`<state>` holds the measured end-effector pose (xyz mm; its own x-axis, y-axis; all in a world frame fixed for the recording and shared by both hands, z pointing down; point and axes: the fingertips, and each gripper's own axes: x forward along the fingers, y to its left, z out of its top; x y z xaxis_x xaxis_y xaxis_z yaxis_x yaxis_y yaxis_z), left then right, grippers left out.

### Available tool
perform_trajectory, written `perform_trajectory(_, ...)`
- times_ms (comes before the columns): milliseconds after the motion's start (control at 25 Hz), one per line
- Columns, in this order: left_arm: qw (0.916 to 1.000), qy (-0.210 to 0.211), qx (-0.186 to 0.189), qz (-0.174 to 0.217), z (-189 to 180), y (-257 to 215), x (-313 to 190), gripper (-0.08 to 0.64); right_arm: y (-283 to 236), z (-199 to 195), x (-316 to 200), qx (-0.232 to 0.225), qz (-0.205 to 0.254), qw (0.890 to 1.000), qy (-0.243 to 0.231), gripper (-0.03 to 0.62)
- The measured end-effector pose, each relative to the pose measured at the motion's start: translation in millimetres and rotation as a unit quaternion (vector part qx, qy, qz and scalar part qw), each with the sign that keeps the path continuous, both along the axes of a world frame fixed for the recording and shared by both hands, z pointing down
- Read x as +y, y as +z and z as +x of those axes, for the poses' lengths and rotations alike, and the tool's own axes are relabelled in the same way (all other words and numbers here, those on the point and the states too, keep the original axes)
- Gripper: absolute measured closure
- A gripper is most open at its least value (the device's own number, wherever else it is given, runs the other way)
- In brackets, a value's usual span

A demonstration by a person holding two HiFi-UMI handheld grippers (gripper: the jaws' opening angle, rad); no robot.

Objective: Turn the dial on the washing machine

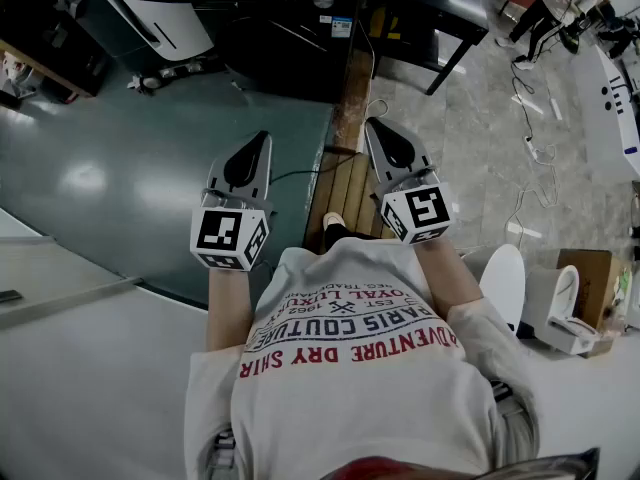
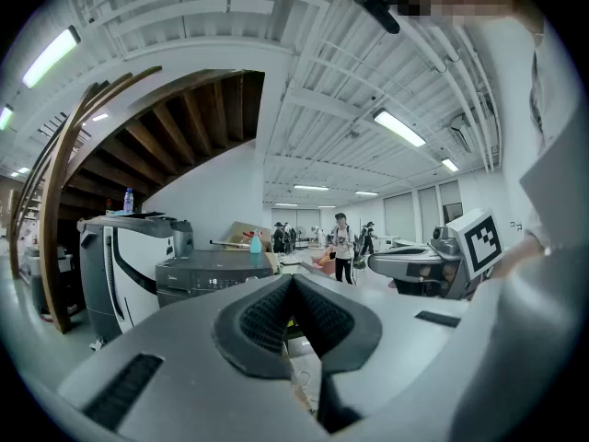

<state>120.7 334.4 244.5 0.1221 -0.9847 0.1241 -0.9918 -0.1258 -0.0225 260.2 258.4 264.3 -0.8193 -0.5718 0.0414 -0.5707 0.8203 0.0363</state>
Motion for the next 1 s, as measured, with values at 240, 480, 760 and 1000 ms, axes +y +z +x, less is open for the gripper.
perform_trajectory(240,1.0000,-0.001,-0.001,-0.003,-2,1,4,0.545,0,-3,3,0.000,-0.002,1.000,0.001,0.565)
perform_trajectory(480,1.0000,-0.001,0.004,-0.004,-8,5,3,0.545,2,-8,2,-0.002,-0.007,1.000,0.002,0.565)
perform_trajectory(760,0.9999,-0.001,0.012,-0.002,-8,7,-6,0.545,0,-5,-5,-0.028,-0.014,1.000,-0.002,0.563)
perform_trajectory(1000,0.9998,-0.009,0.017,-0.005,-16,16,-24,0.545,2,2,-42,-0.031,-0.004,0.999,0.019,0.333)
